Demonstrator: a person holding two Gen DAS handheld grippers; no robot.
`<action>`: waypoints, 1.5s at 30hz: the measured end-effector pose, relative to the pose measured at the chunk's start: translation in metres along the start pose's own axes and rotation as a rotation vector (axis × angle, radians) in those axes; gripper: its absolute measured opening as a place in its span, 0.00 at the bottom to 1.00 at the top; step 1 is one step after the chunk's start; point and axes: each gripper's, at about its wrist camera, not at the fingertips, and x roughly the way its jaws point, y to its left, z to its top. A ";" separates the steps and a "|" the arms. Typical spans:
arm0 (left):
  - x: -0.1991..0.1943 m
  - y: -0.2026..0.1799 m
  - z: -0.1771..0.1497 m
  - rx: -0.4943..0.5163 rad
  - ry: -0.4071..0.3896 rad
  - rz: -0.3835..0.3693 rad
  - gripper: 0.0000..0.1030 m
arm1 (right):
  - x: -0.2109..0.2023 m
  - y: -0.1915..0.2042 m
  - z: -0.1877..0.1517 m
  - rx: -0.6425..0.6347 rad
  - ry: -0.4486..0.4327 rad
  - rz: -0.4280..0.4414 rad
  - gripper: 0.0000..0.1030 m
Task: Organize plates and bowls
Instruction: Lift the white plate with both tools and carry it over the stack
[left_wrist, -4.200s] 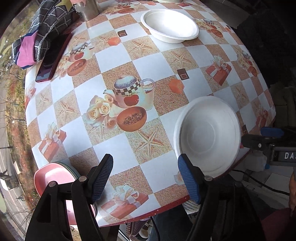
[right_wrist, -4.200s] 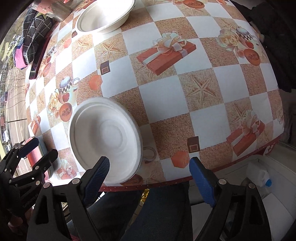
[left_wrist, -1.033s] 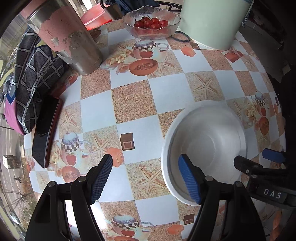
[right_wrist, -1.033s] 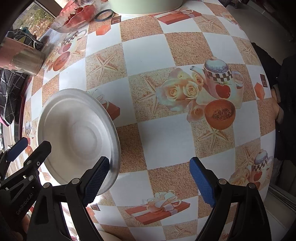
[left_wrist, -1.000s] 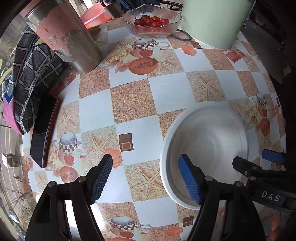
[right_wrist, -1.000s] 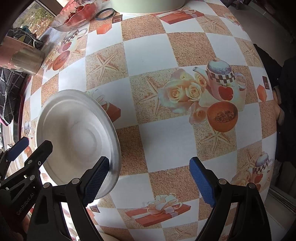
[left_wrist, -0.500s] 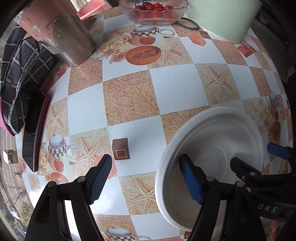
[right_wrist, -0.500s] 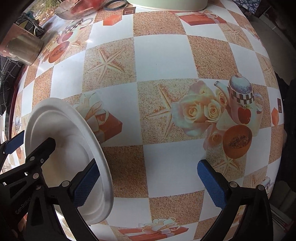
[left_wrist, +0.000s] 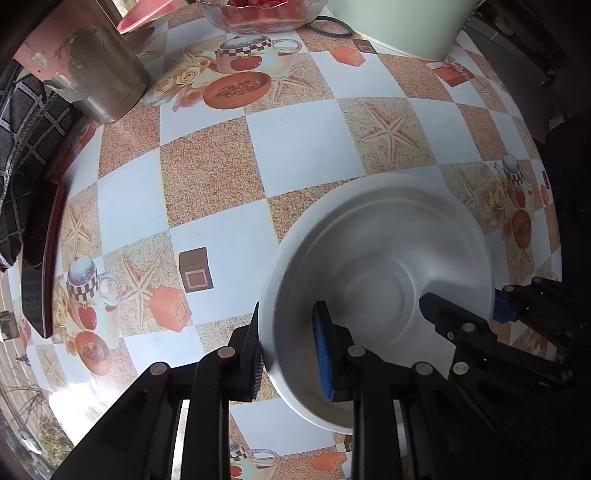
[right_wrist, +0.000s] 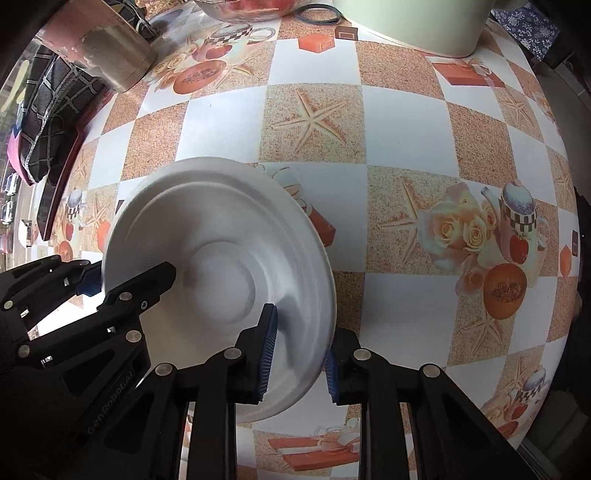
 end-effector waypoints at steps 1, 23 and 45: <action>0.001 0.002 -0.001 0.006 0.002 0.003 0.25 | 0.002 0.002 -0.003 0.004 0.008 0.004 0.24; -0.017 0.004 -0.156 0.062 0.018 0.030 0.28 | 0.018 0.073 -0.121 -0.095 0.125 0.004 0.24; -0.090 -0.007 -0.210 0.104 -0.037 0.007 0.28 | -0.038 0.135 -0.158 -0.096 0.066 0.023 0.24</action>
